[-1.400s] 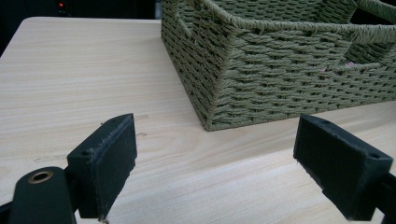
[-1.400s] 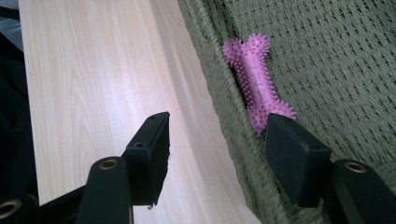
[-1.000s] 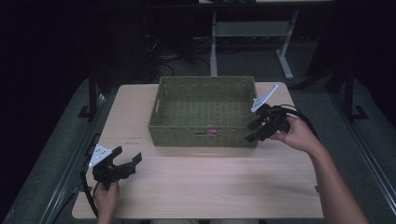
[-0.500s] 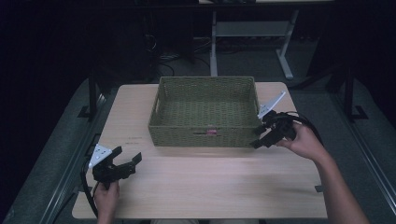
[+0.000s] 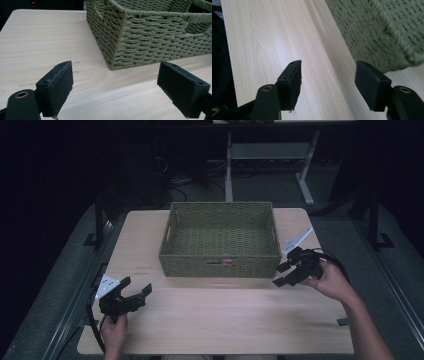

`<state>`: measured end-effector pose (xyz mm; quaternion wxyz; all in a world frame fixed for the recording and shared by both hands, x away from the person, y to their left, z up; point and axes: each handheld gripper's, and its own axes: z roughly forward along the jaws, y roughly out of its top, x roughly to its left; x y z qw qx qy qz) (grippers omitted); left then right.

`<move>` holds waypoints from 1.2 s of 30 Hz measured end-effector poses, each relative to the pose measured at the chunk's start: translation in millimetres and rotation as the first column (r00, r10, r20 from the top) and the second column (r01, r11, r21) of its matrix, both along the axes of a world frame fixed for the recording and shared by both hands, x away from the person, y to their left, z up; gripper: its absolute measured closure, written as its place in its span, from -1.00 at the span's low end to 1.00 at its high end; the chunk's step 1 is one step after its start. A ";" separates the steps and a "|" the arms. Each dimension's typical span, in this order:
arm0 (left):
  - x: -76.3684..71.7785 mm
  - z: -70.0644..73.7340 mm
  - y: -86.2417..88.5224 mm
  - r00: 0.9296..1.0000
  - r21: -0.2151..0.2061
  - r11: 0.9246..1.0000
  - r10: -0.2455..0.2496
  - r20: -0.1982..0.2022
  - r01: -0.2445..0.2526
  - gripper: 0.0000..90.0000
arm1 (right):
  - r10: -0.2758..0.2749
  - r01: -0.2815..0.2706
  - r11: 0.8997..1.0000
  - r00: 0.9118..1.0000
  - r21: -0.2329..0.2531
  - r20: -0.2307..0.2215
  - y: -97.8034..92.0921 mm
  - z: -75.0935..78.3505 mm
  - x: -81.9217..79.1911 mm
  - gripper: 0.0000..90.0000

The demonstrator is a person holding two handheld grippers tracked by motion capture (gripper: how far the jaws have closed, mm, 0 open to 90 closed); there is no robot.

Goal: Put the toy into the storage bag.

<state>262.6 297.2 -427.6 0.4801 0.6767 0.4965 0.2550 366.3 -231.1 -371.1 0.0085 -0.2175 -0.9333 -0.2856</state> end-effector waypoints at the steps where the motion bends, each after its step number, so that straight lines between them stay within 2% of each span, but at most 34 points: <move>1: 0.0 0.0 0.1 1.000 -0.001 1.000 0.001 0.000 -0.001 -0.71 | -0.003 0.003 1.000 1.000 0.000 -0.001 -1.0 -1.6 -0.8 -0.16; 36: 0.1 -0.2 -1.1 1.000 0.006 1.000 -0.001 -0.002 0.001 -0.71 | -0.065 0.066 0.998 0.997 0.025 -0.037 -26.3 -52.7 -31.9 -0.20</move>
